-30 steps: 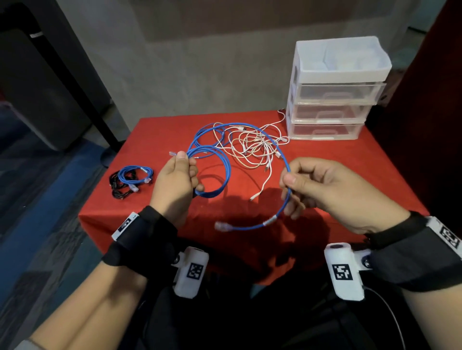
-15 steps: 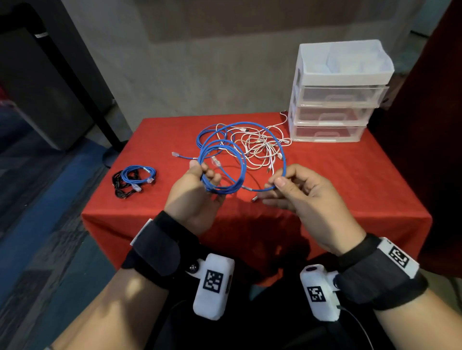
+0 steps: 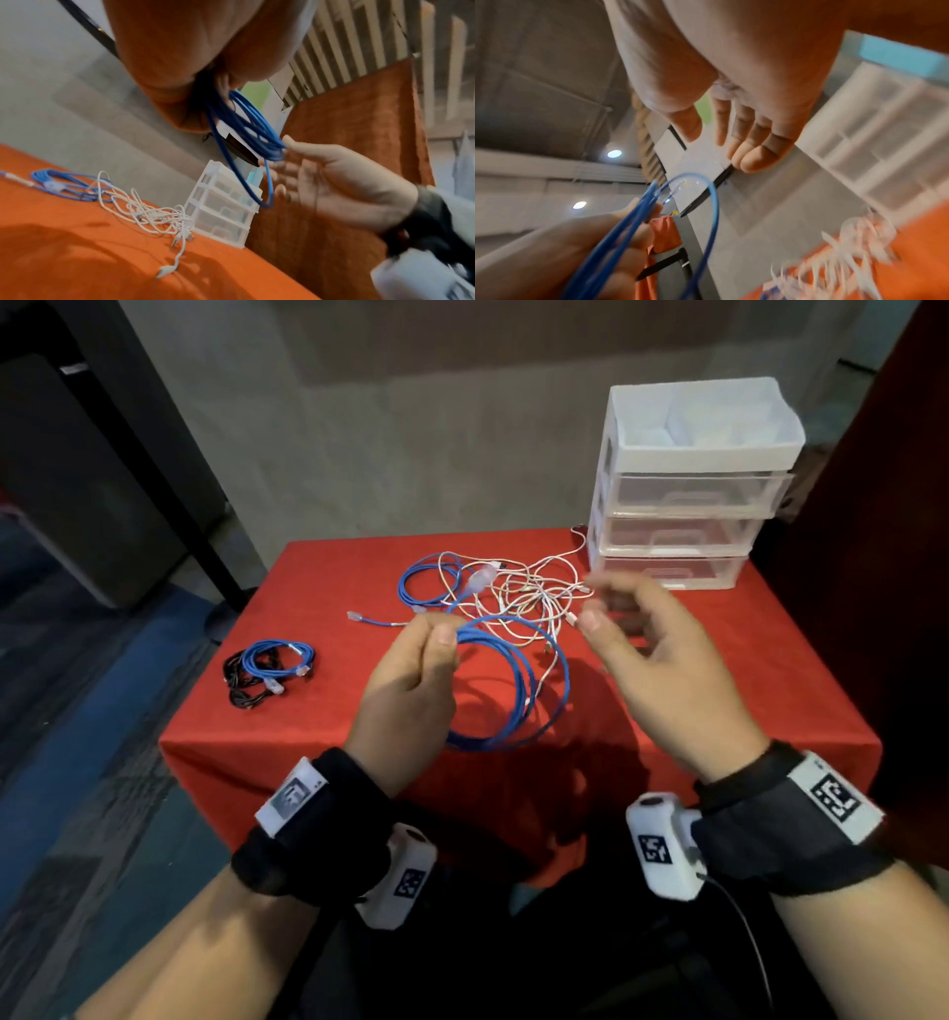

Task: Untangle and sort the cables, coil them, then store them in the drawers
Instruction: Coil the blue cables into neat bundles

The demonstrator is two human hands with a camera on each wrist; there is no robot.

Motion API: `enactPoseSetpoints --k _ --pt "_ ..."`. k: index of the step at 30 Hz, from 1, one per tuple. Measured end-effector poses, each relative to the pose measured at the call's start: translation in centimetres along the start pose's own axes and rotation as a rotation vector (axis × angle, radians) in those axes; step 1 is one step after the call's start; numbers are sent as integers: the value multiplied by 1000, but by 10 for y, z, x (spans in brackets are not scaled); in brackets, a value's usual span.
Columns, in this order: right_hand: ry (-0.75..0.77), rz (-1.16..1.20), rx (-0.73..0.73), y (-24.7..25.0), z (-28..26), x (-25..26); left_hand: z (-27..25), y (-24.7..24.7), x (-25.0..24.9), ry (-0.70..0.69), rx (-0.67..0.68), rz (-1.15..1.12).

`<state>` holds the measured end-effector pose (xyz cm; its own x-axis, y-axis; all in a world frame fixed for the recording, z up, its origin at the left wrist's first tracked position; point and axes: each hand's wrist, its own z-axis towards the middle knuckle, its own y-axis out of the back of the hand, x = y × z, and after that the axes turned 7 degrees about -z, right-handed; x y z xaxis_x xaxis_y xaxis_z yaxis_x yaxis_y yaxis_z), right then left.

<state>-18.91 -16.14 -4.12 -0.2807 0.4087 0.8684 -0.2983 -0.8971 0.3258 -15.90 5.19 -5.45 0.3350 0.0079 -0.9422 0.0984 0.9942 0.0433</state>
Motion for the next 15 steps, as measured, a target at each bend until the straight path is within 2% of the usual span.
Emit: enactPoseSetpoints --k 2,5,7,10,12,15 --pt "82 -47 69 4 7 11 -4 3 -3 -65 160 53" --pt "173 -194 244 1 17 21 -7 1 -7 -101 299 103" --pt "242 -350 329 -1 23 21 -7 0 -9 -107 330 132" --pt "300 -490 405 -7 26 23 -6 0 -6 -40 335 79" --pt "326 -516 356 -8 31 26 -7 2 1 -4 318 136" --pt "252 -435 109 6 52 32 -11 6 14 45 316 225"
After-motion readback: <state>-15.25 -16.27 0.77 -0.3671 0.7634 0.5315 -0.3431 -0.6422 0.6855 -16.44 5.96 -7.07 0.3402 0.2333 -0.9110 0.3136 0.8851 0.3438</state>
